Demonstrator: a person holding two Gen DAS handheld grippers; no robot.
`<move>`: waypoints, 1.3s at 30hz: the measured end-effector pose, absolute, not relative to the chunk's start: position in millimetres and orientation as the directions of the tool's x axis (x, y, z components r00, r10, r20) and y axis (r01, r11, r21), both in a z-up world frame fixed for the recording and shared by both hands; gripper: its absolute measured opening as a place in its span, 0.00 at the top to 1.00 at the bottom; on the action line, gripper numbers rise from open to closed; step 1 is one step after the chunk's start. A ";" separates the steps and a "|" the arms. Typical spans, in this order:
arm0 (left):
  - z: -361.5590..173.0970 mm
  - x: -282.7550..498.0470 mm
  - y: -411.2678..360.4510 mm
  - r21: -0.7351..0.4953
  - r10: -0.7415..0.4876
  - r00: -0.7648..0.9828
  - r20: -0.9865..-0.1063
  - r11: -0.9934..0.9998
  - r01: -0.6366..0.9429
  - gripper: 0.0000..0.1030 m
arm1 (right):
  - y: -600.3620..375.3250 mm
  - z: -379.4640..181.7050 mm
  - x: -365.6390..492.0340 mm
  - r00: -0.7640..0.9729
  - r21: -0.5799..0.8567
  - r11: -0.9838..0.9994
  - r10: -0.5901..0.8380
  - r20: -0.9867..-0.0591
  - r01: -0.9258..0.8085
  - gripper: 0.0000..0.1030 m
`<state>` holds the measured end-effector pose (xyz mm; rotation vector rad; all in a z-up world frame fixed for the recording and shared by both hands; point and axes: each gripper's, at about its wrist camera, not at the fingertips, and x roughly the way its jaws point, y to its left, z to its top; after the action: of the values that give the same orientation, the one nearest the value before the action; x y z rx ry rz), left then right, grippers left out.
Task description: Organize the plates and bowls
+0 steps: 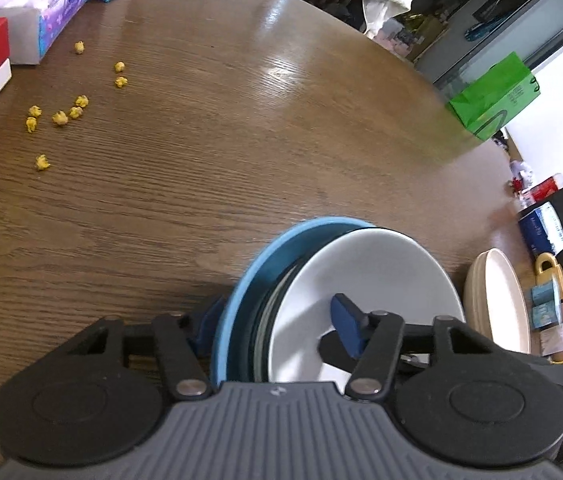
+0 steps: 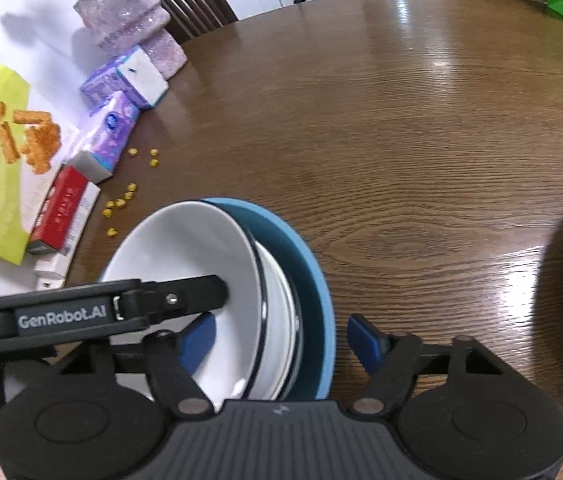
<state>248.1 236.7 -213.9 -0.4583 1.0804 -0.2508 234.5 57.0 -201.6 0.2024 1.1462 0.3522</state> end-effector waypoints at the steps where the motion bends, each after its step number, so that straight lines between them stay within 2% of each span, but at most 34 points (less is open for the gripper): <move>1: -214.3 247.8 237.5 -0.480 -0.417 0.456 -0.786 0.877 -0.026 0.42 | 56.4 -201.4 234.4 0.364 0.348 0.921 0.388 -0.847 -0.172 0.43; 7: -215.9 243.4 242.5 -0.496 -0.427 0.467 -0.775 0.868 -0.029 0.45 | 54.4 -201.7 233.4 0.367 0.382 0.910 0.415 -0.833 -0.162 0.44; 39: -215.0 228.0 247.6 -0.485 -0.423 0.527 -0.738 0.874 0.022 0.45 | 41.1 -204.9 220.1 0.427 0.411 0.882 0.470 -0.772 -0.229 0.47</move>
<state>228.0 247.6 -215.0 -0.4509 0.9878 -0.2767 220.1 41.1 -204.9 0.2596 1.0428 0.4429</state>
